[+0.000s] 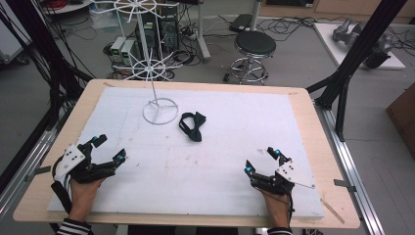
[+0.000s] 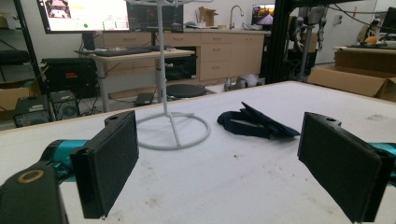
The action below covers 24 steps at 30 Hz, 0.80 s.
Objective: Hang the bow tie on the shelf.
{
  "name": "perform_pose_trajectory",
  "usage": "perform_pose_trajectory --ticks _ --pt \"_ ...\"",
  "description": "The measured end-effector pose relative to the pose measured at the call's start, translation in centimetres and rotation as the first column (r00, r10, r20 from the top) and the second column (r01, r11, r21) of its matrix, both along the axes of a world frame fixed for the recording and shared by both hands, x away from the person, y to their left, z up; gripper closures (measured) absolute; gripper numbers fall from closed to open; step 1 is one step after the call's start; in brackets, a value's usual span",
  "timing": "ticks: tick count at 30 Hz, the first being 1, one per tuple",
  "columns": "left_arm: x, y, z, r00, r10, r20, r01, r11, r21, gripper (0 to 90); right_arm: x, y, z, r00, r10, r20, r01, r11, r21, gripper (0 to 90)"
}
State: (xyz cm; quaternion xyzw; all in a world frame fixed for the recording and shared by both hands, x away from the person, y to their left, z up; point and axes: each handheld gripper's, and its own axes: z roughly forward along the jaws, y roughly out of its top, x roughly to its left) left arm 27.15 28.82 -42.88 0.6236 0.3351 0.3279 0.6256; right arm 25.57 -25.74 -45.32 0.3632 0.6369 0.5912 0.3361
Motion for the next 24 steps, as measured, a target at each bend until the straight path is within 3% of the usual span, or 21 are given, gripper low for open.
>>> perform_pose_trajectory --ticks 8,14,24 --pt "1.4 -1.9 1.7 0.9970 -0.050 -0.058 0.053 0.9974 0.049 12.9 0.0 -0.1 0.0 1.0000 -0.001 -0.001 0.001 0.9999 0.013 9.5" --pt "2.7 -4.1 3.2 0.9902 -0.099 -0.099 0.108 0.9906 0.085 12.9 0.0 -0.2 0.0 1.0000 -0.002 0.005 0.002 0.9999 0.012 9.5" --pt "4.7 -7.0 4.3 0.9778 -0.118 -0.173 0.141 0.9813 0.131 12.9 -0.1 -0.2 -0.1 1.0000 0.000 0.005 0.000 0.9998 0.018 9.5"
